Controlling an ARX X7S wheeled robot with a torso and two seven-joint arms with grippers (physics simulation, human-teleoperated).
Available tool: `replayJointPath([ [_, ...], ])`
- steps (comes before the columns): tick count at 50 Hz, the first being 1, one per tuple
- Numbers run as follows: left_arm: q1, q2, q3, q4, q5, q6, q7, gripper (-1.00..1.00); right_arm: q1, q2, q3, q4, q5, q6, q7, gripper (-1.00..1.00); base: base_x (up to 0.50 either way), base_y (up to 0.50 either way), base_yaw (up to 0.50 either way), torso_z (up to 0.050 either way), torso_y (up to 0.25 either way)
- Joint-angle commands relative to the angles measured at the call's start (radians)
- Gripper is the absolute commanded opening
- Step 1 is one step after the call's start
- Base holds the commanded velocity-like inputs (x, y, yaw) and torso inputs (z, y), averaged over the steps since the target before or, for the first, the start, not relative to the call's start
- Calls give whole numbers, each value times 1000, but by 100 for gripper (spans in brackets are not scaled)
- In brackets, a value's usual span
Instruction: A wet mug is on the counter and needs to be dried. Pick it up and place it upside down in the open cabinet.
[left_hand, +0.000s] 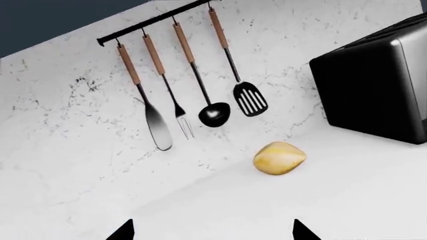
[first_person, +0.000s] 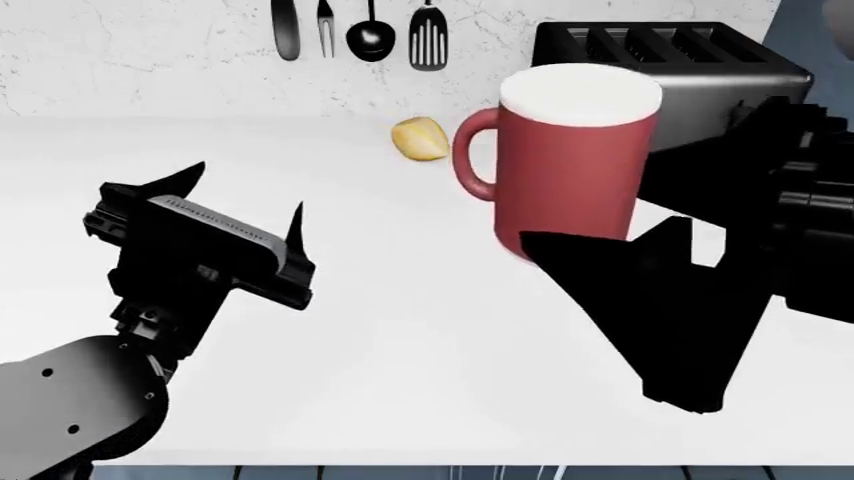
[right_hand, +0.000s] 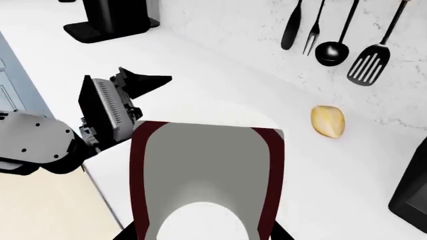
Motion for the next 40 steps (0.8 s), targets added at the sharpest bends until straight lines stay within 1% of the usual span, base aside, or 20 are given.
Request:
replayJointPath([
  [1,15,1,-8,-21,-32,18,15,100,180,-32,-81,53,112,-2,96,-100,0,0,0,0,0],
  [22,18,34,3,-54,-28,-4,27,100,426,-113,-195,235,197,31,198,-100,0,0,0,0,0],
  [40,31,48,12,-74,-23,-5,37,100,575,-192,-269,391,218,73,253,-100,0,0,0,0,1],
])
